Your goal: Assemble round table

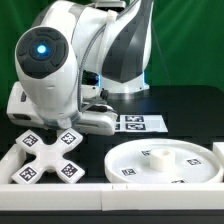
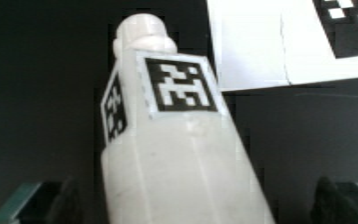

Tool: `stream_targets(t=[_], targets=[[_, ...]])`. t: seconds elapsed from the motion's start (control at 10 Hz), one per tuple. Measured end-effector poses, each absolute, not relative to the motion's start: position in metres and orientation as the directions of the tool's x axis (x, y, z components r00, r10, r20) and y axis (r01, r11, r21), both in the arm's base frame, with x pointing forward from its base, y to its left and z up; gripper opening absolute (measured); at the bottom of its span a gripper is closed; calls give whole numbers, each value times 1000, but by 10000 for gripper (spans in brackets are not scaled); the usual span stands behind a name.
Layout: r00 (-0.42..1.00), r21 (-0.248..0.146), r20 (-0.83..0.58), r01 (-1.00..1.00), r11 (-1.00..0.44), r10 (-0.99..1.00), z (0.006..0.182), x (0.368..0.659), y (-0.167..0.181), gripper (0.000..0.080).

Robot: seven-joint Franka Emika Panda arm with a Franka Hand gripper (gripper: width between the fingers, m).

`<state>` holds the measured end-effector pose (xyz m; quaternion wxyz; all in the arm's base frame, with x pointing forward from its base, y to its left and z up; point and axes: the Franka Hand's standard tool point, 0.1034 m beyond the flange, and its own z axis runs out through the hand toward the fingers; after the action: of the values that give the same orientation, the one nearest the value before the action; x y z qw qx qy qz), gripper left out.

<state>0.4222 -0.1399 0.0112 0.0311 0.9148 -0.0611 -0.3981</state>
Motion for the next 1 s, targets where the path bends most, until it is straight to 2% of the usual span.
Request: stream_targets(t=[0.1,0.2,0.3,0.5,0.6,0.7,0.9,1.0], targets=[[675,106,-725,-88,-991,-137,11,422,-140,542],[675,106,-725,-88,-991,-137,11,422,-140,542],[675,106,-725,-89,-990,-138,11,422,-141,402],[674,109,-725,-93,-990,-143,13,423,-139,403],[669,119,-726,-103,-988,-157,19,426,-131,403],[660,139,-728,-123,-983,-185,32,431,-117,403],[625,201,-726,-205,-958,-286,74,443,-77,403],[651,201,-701,-214,-956,-293,83,453,-74,404]])
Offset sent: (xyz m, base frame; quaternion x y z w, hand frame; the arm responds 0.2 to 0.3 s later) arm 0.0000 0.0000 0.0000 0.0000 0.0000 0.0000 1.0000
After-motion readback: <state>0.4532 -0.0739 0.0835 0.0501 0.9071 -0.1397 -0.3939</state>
